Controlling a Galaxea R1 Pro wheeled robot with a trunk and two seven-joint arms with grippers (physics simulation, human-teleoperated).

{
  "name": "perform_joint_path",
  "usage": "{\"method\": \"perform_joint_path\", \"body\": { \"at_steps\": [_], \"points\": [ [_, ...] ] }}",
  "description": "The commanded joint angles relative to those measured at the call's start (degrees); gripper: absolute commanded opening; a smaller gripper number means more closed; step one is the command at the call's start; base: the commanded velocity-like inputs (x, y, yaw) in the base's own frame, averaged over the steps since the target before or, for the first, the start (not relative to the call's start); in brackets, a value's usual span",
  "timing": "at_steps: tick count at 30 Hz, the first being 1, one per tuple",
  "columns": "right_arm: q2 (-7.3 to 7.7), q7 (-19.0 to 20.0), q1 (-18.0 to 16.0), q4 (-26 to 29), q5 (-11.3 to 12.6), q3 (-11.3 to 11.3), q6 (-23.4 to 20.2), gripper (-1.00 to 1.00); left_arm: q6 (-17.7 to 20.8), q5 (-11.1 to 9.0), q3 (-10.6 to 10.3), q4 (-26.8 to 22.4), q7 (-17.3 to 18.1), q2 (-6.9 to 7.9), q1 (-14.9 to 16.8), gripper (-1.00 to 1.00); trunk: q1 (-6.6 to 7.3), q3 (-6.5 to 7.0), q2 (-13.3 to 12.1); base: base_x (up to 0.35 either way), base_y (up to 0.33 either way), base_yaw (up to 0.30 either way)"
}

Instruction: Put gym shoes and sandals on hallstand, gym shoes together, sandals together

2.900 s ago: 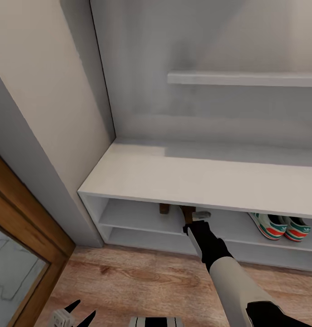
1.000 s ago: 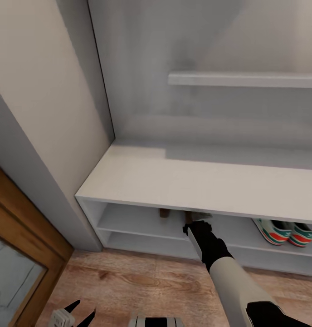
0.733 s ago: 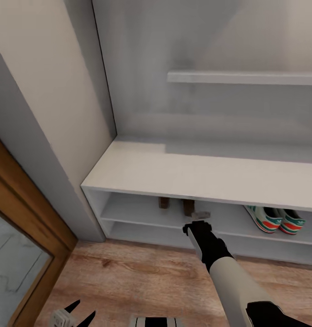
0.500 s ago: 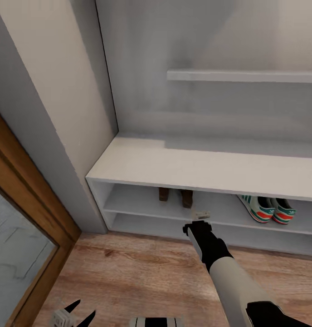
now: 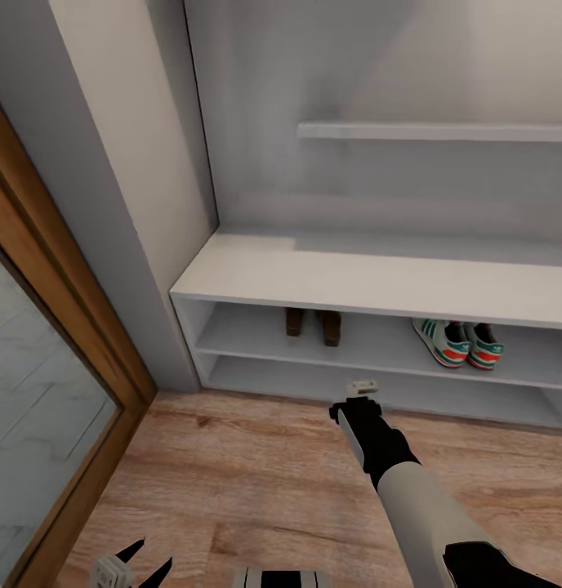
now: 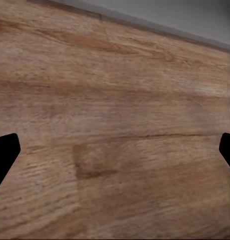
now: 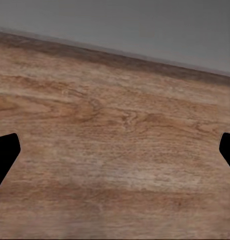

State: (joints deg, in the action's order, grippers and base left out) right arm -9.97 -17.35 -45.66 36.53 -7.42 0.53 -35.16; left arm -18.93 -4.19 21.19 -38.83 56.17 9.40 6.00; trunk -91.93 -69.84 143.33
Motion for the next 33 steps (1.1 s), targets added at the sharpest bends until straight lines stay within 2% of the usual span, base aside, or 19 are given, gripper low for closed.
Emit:
{"method": "perform_joint_path", "body": {
  "at_steps": [1, 15, 31, 33],
  "points": [
    [-0.03, 0.13, -0.03, 0.05, -0.57, 0.07, -0.42, 1.00, -0.23, -0.11, 0.08, 0.07, 0.26, 0.00, 0.02, 1.00, 0.05, -0.04, 0.02, -0.335, 0.000, 0.000],
    [-0.03, 0.13, 0.00, 0.04, -0.57, 0.07, -0.43, 1.00, -0.23, -0.11, 0.10, 0.03, 0.26, 0.02, 0.01, 1.00, 0.05, -0.04, 0.02, -0.320, 0.000, 0.000],
    [-0.03, 0.21, 0.05, -1.01, -0.57, 0.09, -0.03, 1.00, -0.38, -0.63, 0.48, -0.10, 0.62, 0.15, -0.02, 1.00, 0.05, -0.04, 0.02, -0.027, 0.000, 0.000],
    [-0.03, 0.17, 0.05, -2.35, -0.62, 0.09, 2.71, 1.00, -0.29, -0.70, 0.65, -0.11, 0.62, 0.22, -0.02, 1.00, 0.05, -0.04, 0.02, 0.000, 0.000, 0.000]
  ]
}}
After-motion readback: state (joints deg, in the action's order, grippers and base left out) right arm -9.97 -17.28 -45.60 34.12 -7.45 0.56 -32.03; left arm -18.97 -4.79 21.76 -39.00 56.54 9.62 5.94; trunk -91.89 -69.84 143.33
